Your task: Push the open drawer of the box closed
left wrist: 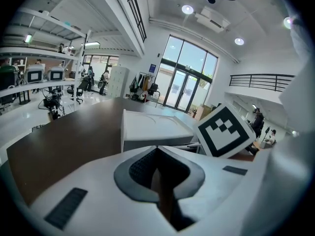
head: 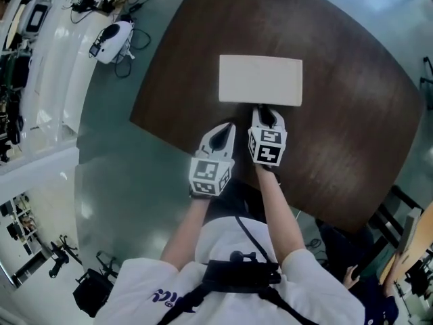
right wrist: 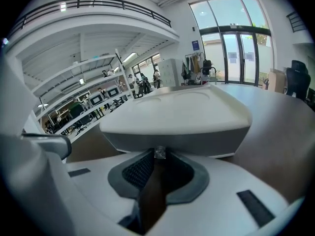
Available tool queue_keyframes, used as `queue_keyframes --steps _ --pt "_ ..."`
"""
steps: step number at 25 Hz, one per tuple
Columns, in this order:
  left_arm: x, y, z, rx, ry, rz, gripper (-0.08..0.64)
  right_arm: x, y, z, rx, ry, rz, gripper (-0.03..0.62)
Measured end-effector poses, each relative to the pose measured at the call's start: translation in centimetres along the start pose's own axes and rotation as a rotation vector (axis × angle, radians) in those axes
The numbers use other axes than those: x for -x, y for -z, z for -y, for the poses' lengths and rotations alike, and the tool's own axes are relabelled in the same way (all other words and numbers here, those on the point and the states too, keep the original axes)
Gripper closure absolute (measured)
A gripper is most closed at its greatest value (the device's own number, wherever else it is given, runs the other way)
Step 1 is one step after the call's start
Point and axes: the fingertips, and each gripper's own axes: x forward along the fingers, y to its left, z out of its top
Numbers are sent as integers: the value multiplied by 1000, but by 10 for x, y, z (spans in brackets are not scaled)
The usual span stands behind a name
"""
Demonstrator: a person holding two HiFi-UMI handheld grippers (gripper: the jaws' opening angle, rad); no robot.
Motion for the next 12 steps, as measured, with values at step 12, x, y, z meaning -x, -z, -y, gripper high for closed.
queue_keyframes --steps 12 --pt "4 -28 28 -26 20 67 551 54 -7 13 13 -39 69 529"
